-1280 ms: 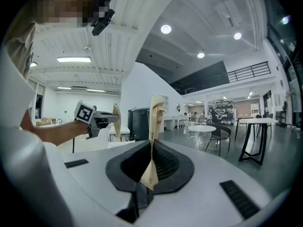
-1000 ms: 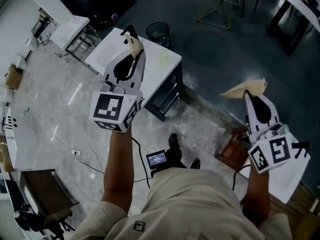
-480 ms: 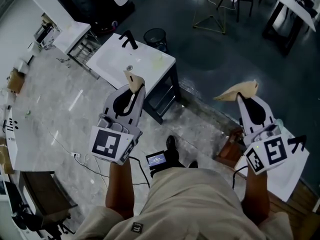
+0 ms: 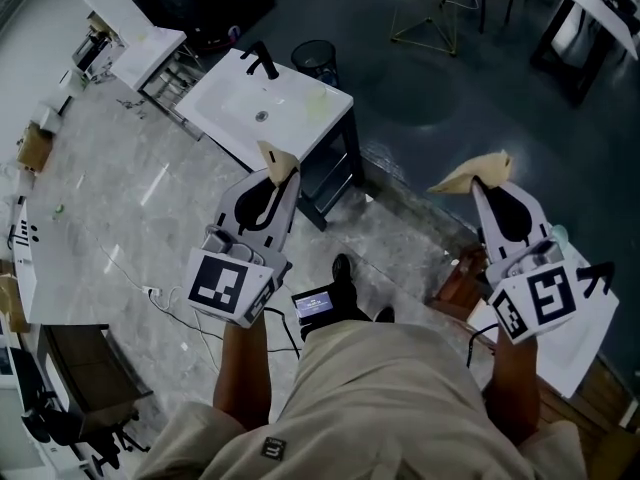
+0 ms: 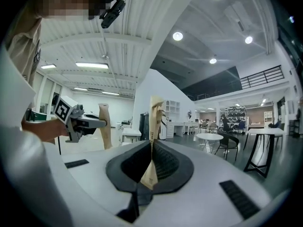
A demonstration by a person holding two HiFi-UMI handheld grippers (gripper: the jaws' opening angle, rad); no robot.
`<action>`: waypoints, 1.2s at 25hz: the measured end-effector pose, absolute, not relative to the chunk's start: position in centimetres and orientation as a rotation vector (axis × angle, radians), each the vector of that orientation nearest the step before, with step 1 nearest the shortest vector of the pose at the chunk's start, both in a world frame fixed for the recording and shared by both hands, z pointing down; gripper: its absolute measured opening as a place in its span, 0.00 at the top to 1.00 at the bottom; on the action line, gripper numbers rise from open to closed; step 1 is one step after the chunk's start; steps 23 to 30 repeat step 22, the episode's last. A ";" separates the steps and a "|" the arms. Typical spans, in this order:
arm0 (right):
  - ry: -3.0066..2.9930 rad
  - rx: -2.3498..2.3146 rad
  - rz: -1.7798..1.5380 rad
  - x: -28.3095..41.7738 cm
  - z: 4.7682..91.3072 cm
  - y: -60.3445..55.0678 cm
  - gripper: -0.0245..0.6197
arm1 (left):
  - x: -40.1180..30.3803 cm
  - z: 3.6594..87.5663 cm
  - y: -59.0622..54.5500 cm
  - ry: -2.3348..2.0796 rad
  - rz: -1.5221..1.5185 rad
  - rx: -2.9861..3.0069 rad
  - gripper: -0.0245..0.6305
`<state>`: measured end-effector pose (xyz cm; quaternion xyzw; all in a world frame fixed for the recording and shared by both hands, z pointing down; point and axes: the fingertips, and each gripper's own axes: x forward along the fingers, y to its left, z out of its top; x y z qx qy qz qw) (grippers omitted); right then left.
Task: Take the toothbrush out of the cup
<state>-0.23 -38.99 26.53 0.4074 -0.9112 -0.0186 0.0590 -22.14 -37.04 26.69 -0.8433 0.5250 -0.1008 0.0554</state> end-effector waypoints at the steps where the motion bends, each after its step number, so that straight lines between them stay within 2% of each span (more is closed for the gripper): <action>1: -2.759 1.229 -0.056 -0.2 26.6 -38.8 0.95 | -22.0 26.8 -36.9 1.595 -0.304 -2.561 0.92; 30: -2.752 1.225 -0.037 0.4 27.3 -38.6 0.95 | -21.4 27.6 -36.7 1.597 -0.306 -2.567 0.92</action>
